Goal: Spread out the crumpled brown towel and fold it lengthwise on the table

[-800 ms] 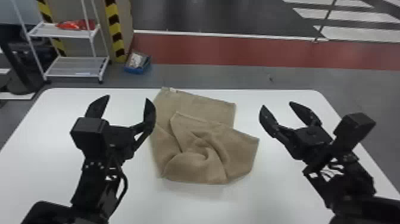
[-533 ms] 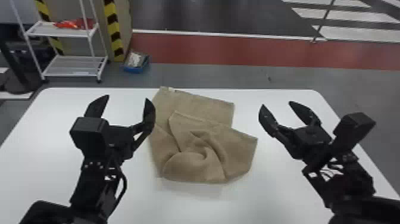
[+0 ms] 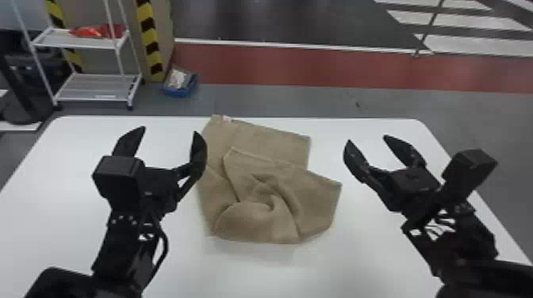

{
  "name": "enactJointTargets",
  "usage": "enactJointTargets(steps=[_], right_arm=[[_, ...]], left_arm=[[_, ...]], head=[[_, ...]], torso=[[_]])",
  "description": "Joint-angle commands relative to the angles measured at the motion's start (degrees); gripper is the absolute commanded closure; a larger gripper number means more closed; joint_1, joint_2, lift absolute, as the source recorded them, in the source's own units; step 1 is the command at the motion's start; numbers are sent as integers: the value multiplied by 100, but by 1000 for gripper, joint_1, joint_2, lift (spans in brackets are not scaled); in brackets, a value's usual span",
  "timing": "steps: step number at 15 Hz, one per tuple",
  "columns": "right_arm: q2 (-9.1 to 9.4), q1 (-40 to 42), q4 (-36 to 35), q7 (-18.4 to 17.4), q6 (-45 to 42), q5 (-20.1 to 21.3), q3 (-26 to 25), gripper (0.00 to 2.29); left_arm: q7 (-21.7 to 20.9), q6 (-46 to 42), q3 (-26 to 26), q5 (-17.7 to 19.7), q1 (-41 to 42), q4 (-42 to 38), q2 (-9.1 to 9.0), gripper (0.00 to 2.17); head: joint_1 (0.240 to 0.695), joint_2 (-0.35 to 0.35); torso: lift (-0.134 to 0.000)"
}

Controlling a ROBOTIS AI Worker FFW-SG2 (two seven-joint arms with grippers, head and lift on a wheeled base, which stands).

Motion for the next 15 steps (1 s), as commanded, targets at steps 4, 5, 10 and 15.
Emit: enactJointTargets(steps=[4,5,10,15], right_arm=[[5,-42,114,-108,52,95,-44,151],[5,-68,193,-143,122,104,-114,154],[5,-103,457,-257,474,429,-325,191],[5,-33,791,-257,491,456,-615,194]], left_arm=[[-9,0,-62,17,-61,145,-9,103],[-26,0,-106,26,-96,251,-9,100],[-44,-106,-352,44,-184,716,0,103],[-70,-352,-536,176,-219,1094,27,107]], head=[[681,-111],[683,-115],[695,-166],[695,-213]], torso=[[-124],[-124],[-124],[-124]])
